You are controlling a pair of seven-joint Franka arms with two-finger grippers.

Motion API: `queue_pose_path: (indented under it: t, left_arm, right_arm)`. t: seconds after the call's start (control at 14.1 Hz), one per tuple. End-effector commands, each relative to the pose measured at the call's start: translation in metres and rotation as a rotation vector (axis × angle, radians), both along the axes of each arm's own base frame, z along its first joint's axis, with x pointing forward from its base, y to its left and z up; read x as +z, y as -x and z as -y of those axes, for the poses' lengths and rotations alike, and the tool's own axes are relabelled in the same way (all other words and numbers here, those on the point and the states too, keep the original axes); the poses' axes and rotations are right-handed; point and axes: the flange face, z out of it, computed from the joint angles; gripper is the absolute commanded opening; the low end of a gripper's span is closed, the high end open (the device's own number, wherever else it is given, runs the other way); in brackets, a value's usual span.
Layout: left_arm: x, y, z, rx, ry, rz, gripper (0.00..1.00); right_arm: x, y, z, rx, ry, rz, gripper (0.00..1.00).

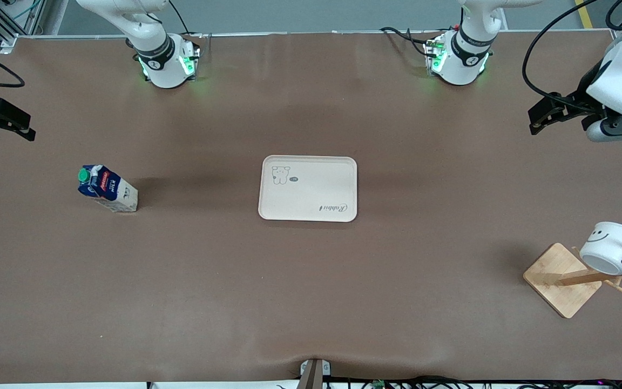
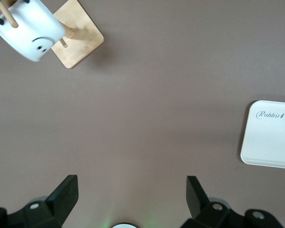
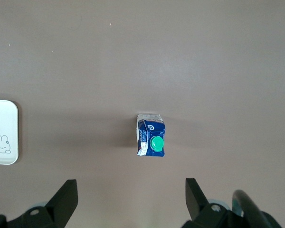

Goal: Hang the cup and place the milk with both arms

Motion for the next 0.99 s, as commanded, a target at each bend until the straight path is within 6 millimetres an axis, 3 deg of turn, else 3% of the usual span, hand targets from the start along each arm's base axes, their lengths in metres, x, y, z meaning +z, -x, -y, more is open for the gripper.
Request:
queue_pose_path:
  t: [0.0, 0.21, 0.42, 0.92]
  left_arm:
    - [0.001, 0.013, -0.012, -0.004, 0.010, 0.018, 1.00]
    - [0.005, 0.011, -0.040, -0.006, 0.014, 0.025, 1.00]
    - [0.007, 0.010, -0.052, 0.011, 0.033, 0.028, 1.00]
    - [0.009, -0.002, -0.053, 0.014, 0.040, 0.036, 1.00]
  right_arm:
    - [0.003, 0.001, 0.002, 0.001, 0.013, 0.000, 1.00]
    - [0.003, 0.001, 0.002, -0.001, 0.011, -0.002, 1.00]
    - [0.002, 0.000, 0.002, -0.001, 0.011, -0.003, 1.00]
    - [0.001, 0.000, 0.003, -0.002, 0.011, -0.006, 1.00]
